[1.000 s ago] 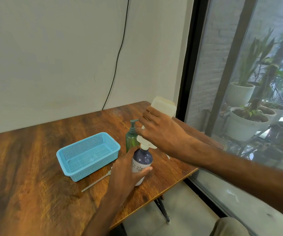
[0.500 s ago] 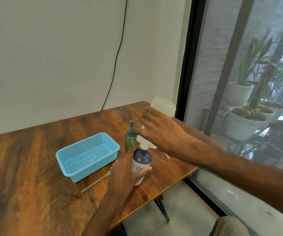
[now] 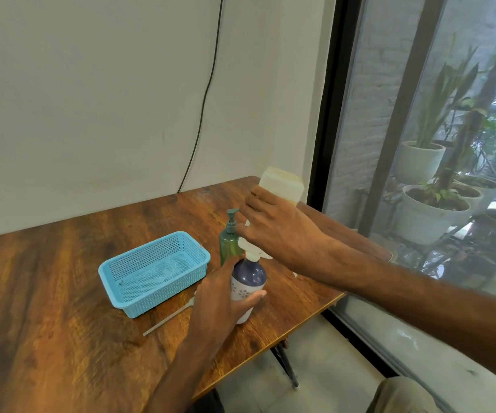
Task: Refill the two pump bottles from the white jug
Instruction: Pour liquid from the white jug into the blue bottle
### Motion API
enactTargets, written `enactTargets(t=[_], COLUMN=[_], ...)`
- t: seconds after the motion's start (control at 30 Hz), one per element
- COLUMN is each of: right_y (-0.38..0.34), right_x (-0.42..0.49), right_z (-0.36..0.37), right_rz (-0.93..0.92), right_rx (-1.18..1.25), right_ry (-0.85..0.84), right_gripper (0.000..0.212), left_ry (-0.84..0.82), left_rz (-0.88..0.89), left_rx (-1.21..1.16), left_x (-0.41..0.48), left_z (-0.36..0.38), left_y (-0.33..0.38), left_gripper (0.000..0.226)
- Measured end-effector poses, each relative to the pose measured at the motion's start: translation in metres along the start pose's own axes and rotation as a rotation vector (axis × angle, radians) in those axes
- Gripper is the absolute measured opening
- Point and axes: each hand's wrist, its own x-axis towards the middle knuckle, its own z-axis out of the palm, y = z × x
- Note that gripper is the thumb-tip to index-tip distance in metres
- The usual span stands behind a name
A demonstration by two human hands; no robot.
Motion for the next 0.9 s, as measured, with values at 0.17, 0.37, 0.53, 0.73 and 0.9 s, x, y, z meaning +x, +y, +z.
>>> enactTargets(t=[0.17, 0.37, 0.53, 0.73, 0.9], right_y=[-0.001, 0.002, 0.022, 0.004, -0.019], right_x=[-0.002, -0.003, -0.018, -0.056, -0.051], right_z=[0.000, 0.011, 0.054, 0.125, 0.128], right_rz=[0.006, 0.040, 0.158, 0.501, 0.788], right_rx=[-0.007, 0.059, 0.513, 1.126, 1.478], right_ry=[-0.013, 0.022, -0.003, -0.133, 0.034], right_gripper=[0.049, 0.054, 0.060, 0.088, 0.075], left_ry=[-0.004, -0.013, 0.010, -0.002, 0.017], left_rz=[0.000, 0.013, 0.004, -0.001, -0.050], left_rx=[0.001, 0.002, -0.001, -0.091, -0.181], left_x=[0.000, 0.001, 0.000, -0.003, -0.006], left_z=[0.000, 0.001, -0.001, -0.006, -0.006], left_y=[0.001, -0.002, -0.008, -0.013, -0.026], left_gripper=[0.081, 0.082, 0.082, 0.079, 0.078])
